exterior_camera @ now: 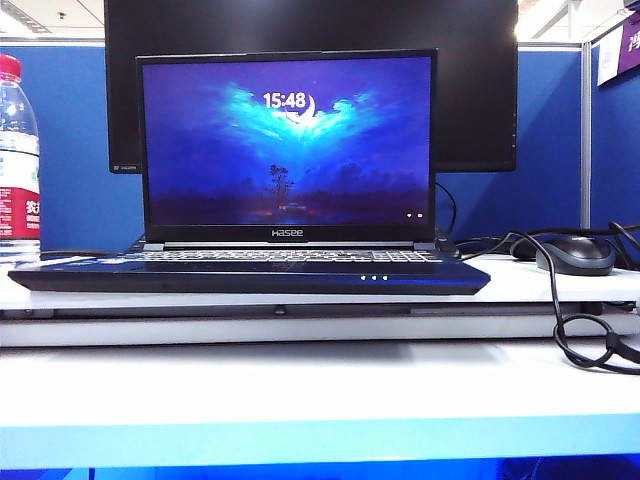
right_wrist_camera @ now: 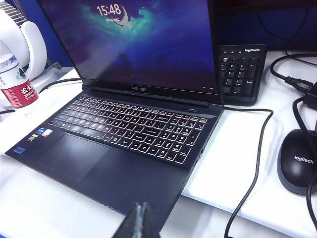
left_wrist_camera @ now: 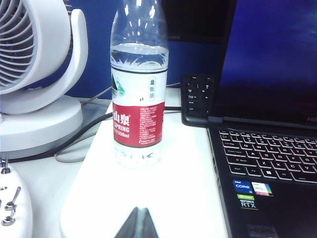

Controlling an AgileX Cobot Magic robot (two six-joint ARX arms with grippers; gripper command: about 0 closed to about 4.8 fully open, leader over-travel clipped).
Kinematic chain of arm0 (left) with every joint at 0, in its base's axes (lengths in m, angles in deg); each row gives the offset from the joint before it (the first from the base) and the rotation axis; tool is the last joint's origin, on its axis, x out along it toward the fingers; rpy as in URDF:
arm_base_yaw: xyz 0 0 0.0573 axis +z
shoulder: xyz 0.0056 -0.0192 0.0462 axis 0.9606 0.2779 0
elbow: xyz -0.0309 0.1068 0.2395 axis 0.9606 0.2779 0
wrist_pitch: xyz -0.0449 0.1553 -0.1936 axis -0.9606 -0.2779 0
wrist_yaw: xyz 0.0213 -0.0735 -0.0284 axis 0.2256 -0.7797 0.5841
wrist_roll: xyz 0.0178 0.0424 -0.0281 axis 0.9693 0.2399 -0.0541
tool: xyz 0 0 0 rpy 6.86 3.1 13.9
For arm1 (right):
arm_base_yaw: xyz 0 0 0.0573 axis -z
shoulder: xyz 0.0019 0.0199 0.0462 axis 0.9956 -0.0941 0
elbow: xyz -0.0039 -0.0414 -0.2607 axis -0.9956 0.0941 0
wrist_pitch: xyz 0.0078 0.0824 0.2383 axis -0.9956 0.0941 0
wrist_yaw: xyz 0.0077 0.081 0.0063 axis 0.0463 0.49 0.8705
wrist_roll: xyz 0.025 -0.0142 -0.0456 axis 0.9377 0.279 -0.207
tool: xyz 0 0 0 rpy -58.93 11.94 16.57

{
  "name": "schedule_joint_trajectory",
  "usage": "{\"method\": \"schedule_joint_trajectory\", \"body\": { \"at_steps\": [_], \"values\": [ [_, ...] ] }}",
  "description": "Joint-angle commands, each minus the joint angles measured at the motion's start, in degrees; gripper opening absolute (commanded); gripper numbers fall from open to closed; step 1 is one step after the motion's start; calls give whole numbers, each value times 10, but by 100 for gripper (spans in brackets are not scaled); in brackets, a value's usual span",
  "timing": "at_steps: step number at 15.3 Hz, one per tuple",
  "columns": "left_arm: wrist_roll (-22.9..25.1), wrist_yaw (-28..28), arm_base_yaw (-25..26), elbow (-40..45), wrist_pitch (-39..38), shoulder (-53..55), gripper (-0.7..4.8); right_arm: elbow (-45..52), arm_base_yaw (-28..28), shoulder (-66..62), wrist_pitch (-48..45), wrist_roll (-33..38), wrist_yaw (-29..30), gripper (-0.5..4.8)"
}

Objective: Open the lid of the black laptop.

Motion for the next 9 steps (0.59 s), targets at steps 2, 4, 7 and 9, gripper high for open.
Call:
{"method": "schedule_joint_trajectory", "body": {
  "at_steps": [2,4,7,9],
  "values": [
    [10,0,-2,0,3,-1,-3,-3,0,0,-8,0,1,-1],
    [10,0,-2,0,-6,-1,-3,-3,0,0,-8,0,1,-1],
    [14,0,-1,0,1,-1,-3,-3,0,0,-8,0,1,-1],
    [14,0,-1,0,1,-1,-3,-3,0,0,-8,0,1,-1]
  ]
}}
